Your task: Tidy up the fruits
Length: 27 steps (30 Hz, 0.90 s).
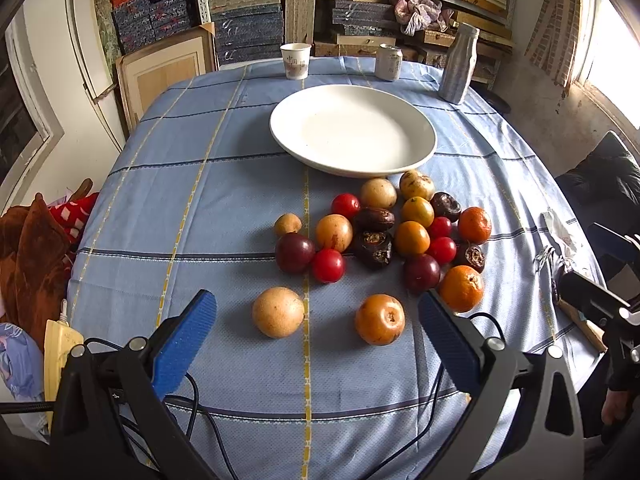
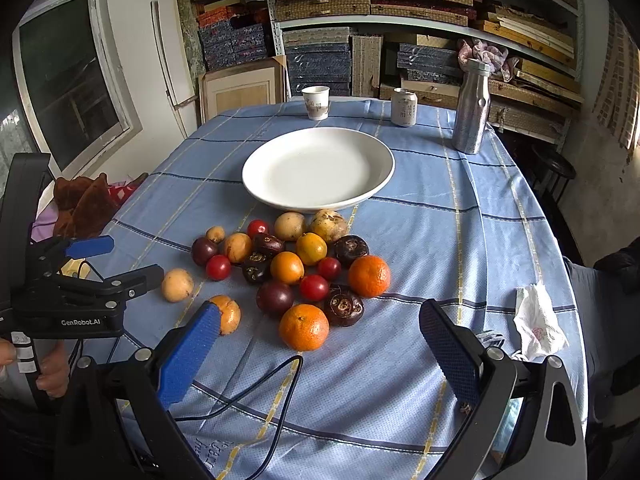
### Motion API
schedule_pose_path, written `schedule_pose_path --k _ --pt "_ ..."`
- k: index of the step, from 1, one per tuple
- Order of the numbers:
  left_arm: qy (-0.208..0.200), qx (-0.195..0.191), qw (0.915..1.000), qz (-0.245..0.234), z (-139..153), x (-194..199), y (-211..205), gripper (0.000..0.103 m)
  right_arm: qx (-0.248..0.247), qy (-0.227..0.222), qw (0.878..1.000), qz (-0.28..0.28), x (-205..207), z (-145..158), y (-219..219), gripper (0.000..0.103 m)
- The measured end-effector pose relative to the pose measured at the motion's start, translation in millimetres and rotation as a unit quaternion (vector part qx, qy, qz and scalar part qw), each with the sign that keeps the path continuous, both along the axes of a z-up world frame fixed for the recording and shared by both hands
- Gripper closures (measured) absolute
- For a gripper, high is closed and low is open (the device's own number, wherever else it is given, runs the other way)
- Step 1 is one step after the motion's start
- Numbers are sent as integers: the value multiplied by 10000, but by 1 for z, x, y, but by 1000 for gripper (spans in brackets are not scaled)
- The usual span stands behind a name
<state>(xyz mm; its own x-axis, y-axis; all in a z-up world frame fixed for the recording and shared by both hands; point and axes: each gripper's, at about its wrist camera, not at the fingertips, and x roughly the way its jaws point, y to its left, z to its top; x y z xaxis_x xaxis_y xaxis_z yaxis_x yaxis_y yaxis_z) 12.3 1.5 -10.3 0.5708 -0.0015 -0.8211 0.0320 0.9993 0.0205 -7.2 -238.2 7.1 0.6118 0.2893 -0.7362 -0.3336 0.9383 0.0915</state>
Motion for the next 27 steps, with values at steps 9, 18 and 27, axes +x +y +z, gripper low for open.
schedule_pose_path --k 9,18,27 --pt "13 1 10000 9 0 0 1 4 1 1 10000 7 1 -1 3 3" --pt "41 -11 10000 20 -1 0 1 4 3 8 10000 7 1 0 2 3" --pt "39 -12 10000 20 -2 -1 2 4 6 7 10000 9 0 -1 3 3"
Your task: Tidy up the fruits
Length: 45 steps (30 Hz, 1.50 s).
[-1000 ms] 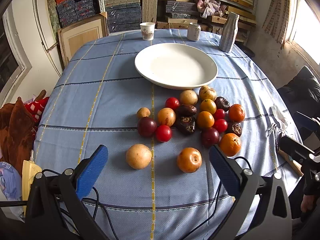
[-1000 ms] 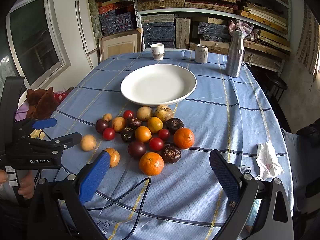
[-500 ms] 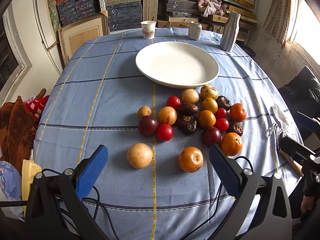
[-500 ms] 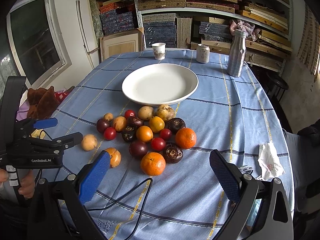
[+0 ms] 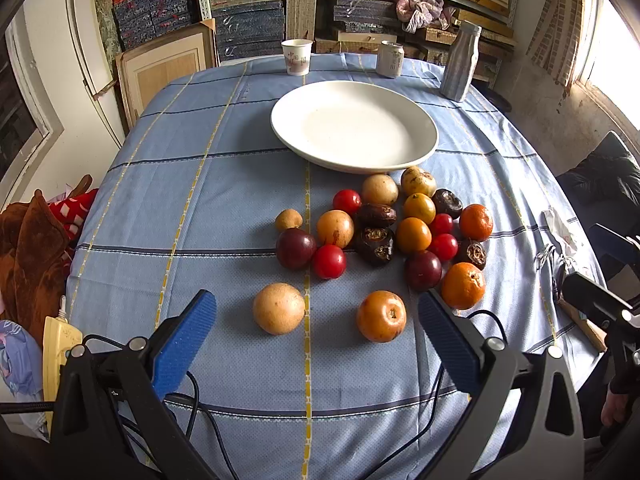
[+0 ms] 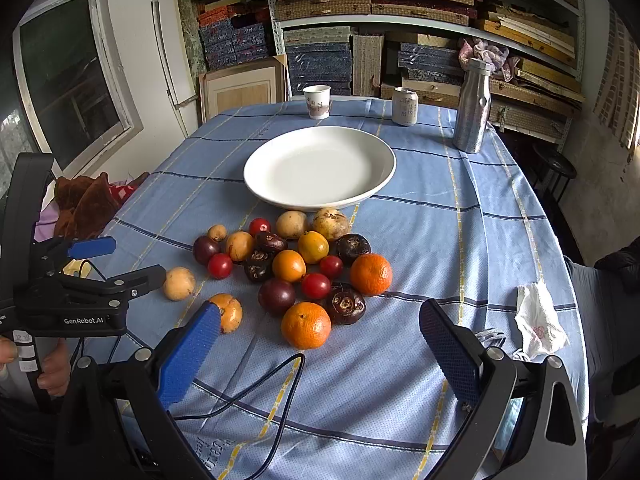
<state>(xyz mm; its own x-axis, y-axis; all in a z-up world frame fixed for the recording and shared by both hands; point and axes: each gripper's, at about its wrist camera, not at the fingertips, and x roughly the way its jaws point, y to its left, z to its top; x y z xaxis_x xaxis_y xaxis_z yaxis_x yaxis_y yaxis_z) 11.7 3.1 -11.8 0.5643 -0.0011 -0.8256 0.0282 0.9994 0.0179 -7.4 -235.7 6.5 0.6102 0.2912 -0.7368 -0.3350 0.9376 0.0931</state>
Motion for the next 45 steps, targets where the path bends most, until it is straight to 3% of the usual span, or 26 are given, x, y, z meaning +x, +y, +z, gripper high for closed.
schedule_pose_path --k 34,45 --pt "158 -23 9999 9 -7 8 2 4 -1 128 9999 -4 6 -3 1 3" --pt "444 -40 9990 12 -19 17 7 4 207 438 9987 184 13 -14 3 3"
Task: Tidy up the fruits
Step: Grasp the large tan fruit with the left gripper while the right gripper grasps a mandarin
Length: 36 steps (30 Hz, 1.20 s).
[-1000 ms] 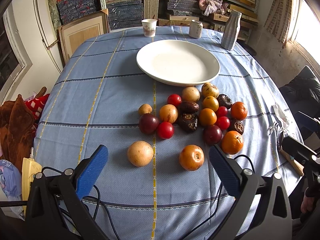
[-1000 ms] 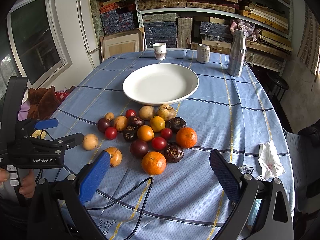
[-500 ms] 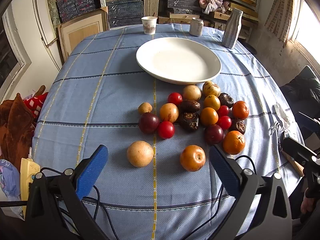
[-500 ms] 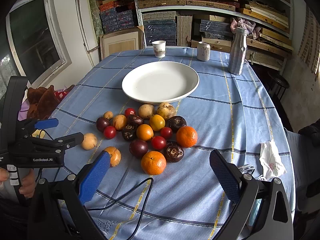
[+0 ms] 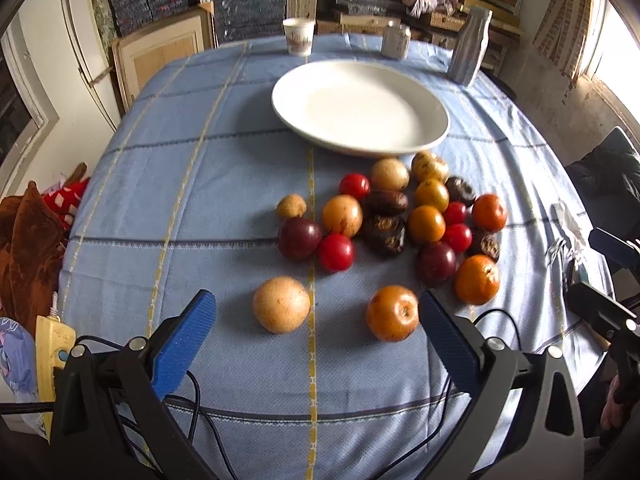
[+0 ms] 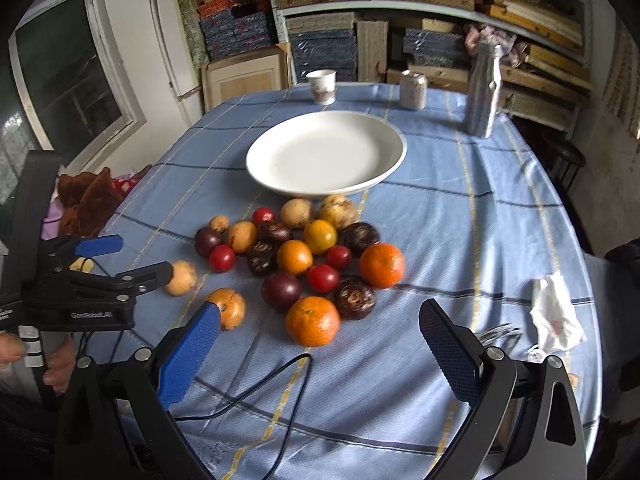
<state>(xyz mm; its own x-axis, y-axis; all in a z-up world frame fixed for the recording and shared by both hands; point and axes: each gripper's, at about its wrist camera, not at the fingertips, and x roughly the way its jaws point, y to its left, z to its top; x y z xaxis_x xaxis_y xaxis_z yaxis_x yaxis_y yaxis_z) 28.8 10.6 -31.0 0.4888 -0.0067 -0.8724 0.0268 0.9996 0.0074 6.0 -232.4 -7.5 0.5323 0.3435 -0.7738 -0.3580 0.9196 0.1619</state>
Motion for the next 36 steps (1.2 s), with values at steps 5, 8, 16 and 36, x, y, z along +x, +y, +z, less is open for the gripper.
schedule_pose_path --k 5,8,16,36 --pt "249 -165 9994 166 -25 -3 25 4 -494 193 9986 30 7 -25 -3 3" --pt "268 -366 9987 251 -38 -9 46 4 -645 9 9979 91 3 -31 -11 3" --pt "429 -475 9975 294 -61 4 57 4 -184 432 9989 48 12 -45 -16 9" --pt "335 -344 9980 -408 -77 20 57 59 -82 651 9976 200 23 -55 4 20"
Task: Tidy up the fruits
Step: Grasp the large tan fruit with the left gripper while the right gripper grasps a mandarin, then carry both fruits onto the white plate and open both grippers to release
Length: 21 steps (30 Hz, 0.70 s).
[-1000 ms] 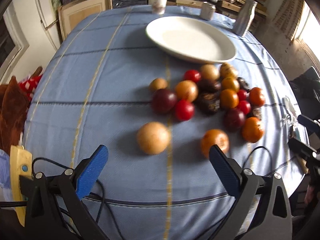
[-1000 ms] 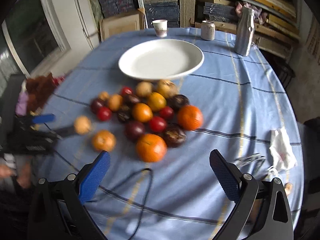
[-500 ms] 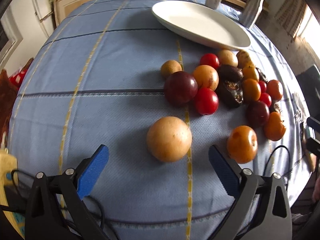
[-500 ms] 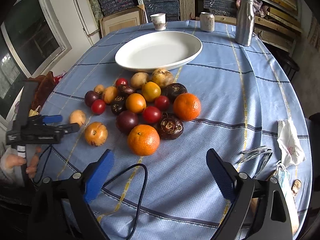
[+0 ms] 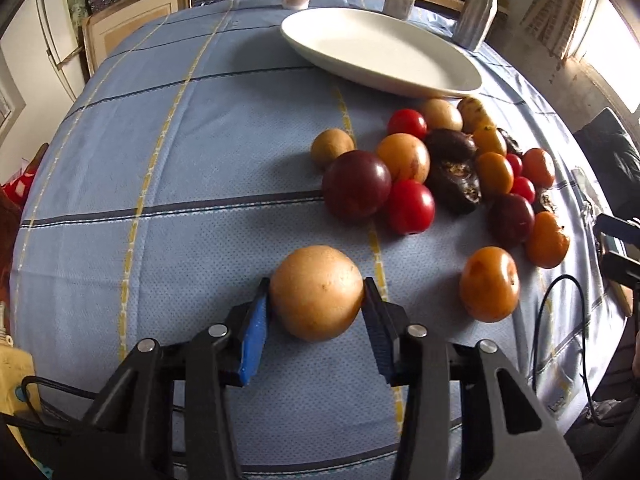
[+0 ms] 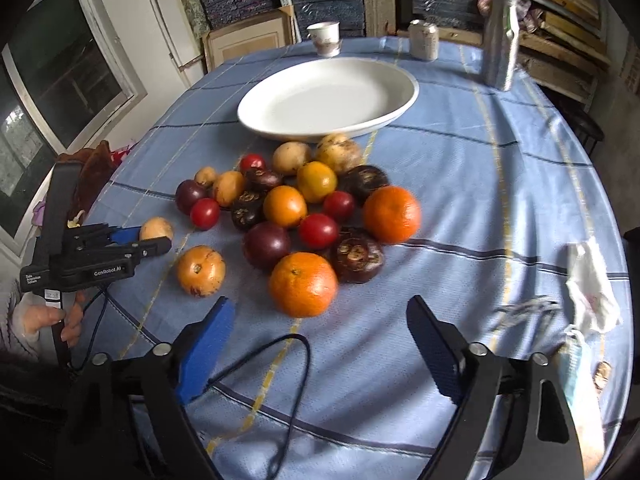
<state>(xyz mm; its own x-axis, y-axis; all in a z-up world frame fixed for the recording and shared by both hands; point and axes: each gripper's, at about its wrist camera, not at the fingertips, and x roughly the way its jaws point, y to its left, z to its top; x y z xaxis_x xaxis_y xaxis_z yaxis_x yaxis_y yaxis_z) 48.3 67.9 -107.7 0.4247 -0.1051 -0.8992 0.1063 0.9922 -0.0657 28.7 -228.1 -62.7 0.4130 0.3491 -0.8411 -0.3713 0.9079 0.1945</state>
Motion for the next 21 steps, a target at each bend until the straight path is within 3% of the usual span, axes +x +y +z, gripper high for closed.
schedule_pose_path --k 2,6,11,21 --pt "13 -35 10000 20 0 -1 1 59 0 78 10000 21 6 -6 5 21" --pt "25 -58 9999 117 1 -4 5 59 100 408 9991 79 17 -21 11 41" --pt "-23 -93 9997 225 6 -7 10 59 -27 515 9984 217 22 -34 21 53" --pt "-175 -85 9997 110 24 8 -4 59 -36 424 9984 362 20 -29 17 56"
